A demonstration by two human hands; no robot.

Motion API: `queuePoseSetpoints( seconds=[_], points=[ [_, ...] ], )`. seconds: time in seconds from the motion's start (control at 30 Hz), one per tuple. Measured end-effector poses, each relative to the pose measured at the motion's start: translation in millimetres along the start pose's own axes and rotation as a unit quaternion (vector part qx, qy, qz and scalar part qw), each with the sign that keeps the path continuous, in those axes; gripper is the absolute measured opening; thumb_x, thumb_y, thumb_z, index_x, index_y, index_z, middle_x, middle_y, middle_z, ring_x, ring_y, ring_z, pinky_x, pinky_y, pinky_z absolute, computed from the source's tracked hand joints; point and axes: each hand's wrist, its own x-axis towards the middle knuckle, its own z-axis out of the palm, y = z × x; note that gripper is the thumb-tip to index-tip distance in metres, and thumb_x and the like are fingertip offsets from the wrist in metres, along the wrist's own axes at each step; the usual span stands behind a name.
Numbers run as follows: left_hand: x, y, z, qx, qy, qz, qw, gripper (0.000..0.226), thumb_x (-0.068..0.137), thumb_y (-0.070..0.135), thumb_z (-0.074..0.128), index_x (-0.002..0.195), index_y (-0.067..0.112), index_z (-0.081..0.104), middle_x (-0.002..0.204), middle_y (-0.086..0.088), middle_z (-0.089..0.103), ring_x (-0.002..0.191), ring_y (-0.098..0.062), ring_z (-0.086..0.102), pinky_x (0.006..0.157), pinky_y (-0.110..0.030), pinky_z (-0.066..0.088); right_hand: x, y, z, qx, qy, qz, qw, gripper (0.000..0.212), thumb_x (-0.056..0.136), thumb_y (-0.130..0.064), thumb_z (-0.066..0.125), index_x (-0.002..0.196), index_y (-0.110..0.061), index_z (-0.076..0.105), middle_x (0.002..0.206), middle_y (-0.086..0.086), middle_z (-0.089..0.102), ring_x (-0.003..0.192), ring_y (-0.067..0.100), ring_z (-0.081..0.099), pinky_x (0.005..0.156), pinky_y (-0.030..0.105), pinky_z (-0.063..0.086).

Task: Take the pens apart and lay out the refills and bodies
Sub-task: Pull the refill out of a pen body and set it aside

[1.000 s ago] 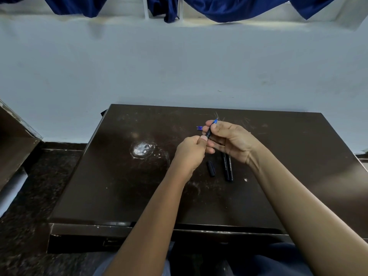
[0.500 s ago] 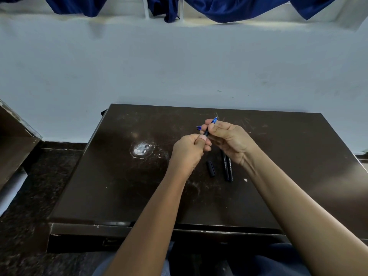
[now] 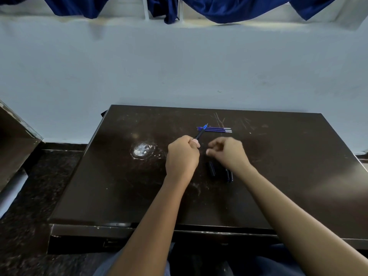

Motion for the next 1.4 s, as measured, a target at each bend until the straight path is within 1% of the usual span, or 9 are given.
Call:
queuePoseSetpoints(
  seconds=[0.17, 0.3, 0.37, 0.43, 0.53, 0.67, 0.9, 1.2, 1.4],
  points=[
    [-3, 3, 0, 0.008, -0.008, -0.003, 1.000, 0.026, 0.096, 0.018, 0.041, 0.096, 0.016, 0.068, 0.096, -0.001, 0.068, 0.079, -0.013, 0.060, 0.064, -0.026, 0.046, -9, 1, 28, -0.240, -0.099, -0.009, 0.966, 0.044, 0.085, -0.029, 0.066, 0.125, -0.014, 0.055, 0.121, 0.009, 0.059, 0.107, 0.029, 0.062, 0.085, 0.042, 0.054],
    [-3, 3, -1, 0.002, -0.010, 0.000, 1.000, 0.024, 0.096, 0.018, 0.044, 0.095, 0.014, 0.068, 0.096, -0.001, 0.069, 0.079, -0.013, 0.061, 0.066, -0.026, 0.048, -8, 2, 35, -0.238, -0.105, -0.026, 0.965, 0.035, 0.086, -0.016, 0.064, 0.120, -0.014, 0.056, 0.121, 0.011, 0.058, 0.106, 0.030, 0.062, 0.085, 0.042, 0.054],
    [-2, 3, -1, 0.004, -0.012, 0.002, 1.000, 0.024, 0.096, 0.018, 0.045, 0.096, 0.014, 0.068, 0.095, -0.002, 0.069, 0.079, -0.012, 0.060, 0.063, -0.025, 0.045, -2, 2, 32, -0.100, -0.084, 0.004, 0.991, 0.028, 0.083, -0.011, 0.066, 0.111, -0.015, 0.063, 0.112, 0.009, 0.064, 0.099, 0.025, 0.065, 0.084, 0.039, 0.056],
    [-2, 3, -1, 0.011, -0.016, 0.005, 1.000, 0.023, 0.095, 0.020, 0.045, 0.097, 0.014, 0.068, 0.095, -0.003, 0.069, 0.080, -0.013, 0.061, 0.063, -0.025, 0.044, 4, -4, 19, 0.156, -0.039, 0.065, 0.985, 0.027, 0.081, -0.004, 0.067, 0.107, -0.011, 0.066, 0.103, 0.011, 0.068, 0.087, 0.022, 0.067, 0.077, 0.038, 0.059],
    [-3, 4, -1, 0.007, -0.024, 0.005, 1.000, 0.024, 0.096, 0.019, 0.044, 0.097, 0.015, 0.068, 0.095, -0.003, 0.068, 0.078, -0.013, 0.060, 0.062, -0.025, 0.045, 7, -16, -12, 0.475, 0.009, 0.101, 0.874, 0.026, 0.085, 0.007, 0.060, 0.108, -0.005, 0.061, 0.099, 0.016, 0.063, 0.078, 0.021, 0.066, 0.071, 0.035, 0.061],
    [-5, 7, -3, 0.002, -0.031, 0.013, 0.999, 0.026, 0.096, 0.017, 0.043, 0.098, 0.013, 0.068, 0.093, -0.003, 0.069, 0.077, -0.013, 0.060, 0.062, -0.025, 0.045, 4, -20, -35, 0.571, 0.060, 0.057, 0.817, 0.020, 0.086, 0.007, 0.059, 0.102, -0.006, 0.059, 0.088, 0.012, 0.063, 0.076, 0.019, 0.067, 0.079, 0.038, 0.060],
    [-7, 8, -1, -0.003, -0.040, 0.012, 0.999, 0.024, 0.096, 0.019, 0.046, 0.101, 0.015, 0.069, 0.093, -0.003, 0.070, 0.081, -0.014, 0.063, 0.063, -0.024, 0.046, 2, -23, -39, 0.580, 0.068, 0.035, 0.811, 0.016, 0.088, 0.004, 0.059, 0.099, -0.008, 0.059, 0.089, 0.014, 0.065, 0.081, 0.022, 0.068, 0.079, 0.034, 0.060],
    [-7, 7, 0, -0.033, -0.020, -0.002, 0.999, 0.026, 0.094, 0.017, 0.045, 0.084, 0.015, 0.069, 0.085, -0.003, 0.073, 0.067, -0.008, 0.058, 0.056, -0.020, 0.043, -12, -35, -8, 0.459, -0.005, -0.015, 0.888, 0.036, 0.083, 0.001, 0.066, 0.117, -0.005, 0.055, 0.082, 0.014, 0.064, 0.075, 0.025, 0.066, 0.078, 0.034, 0.059],
    [-6, 4, 5, -0.002, 0.007, -0.015, 1.000, 0.026, 0.094, 0.021, 0.049, 0.086, 0.014, 0.073, 0.083, -0.004, 0.072, 0.069, -0.014, 0.062, 0.049, -0.019, 0.040, -17, -33, -4, 0.461, 0.006, -0.014, 0.887, 0.040, 0.081, 0.003, 0.068, 0.118, -0.004, 0.055, 0.077, 0.016, 0.063, 0.070, 0.026, 0.064, 0.079, 0.037, 0.057]
  ],
)
